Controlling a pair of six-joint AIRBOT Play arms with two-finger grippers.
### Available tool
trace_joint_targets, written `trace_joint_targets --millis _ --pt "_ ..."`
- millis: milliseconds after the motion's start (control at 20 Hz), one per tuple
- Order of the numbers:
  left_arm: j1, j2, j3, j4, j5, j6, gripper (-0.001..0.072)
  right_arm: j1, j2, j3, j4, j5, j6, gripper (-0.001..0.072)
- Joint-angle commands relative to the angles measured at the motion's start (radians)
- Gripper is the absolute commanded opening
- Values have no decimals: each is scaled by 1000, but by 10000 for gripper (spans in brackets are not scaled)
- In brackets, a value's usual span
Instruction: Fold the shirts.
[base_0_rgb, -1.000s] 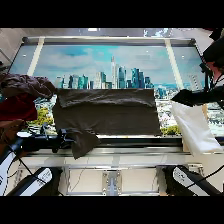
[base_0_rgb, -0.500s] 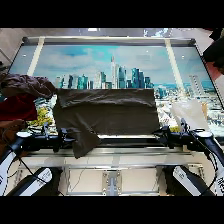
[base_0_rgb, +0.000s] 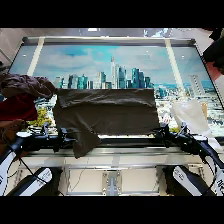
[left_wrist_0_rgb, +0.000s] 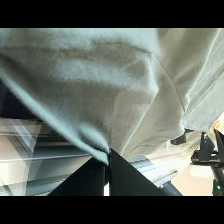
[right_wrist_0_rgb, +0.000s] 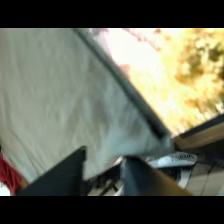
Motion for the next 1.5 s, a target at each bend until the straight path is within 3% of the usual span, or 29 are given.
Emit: trace_joint_targets --millis 0,50,100,250,400,550,700,850,1150,1300,1450 --pt "0 -1 1 0 0 1 15 46 -18 -3 35 -70 16 194" --pt "0 -1 2 -1 0 1 15 46 -18 -2 43 -67 15 51" --pt "0 0 2 -10 0 7 15 46 -18 3 47 -61 11 12" --pt "0 43 26 -101 -41 51 14 46 6 80 45 93 -100 10" --pt "1 216 108 -141 -113 50 13 46 109 220 -60 272 -78 10" --pt "1 418 205 -141 -24 -12 11 46 206 377 -250 393 -12 9" --pt "-1 484 306 -82 24 -31 9 53 231 507 -317 388 13 8" --pt "-61 407 385 -38 113 -25 9 163 165 611 -325 275 13 8" --pt "-399 -8 595 323 522 -29 9 342 -230 821 -485 60 92 8" --pt "-444 -260 748 487 530 -93 10 342 -411 936 -487 34 92 8" --pt "-444 -419 855 562 532 -98 10 344 -538 1026 -487 -3 89 9"
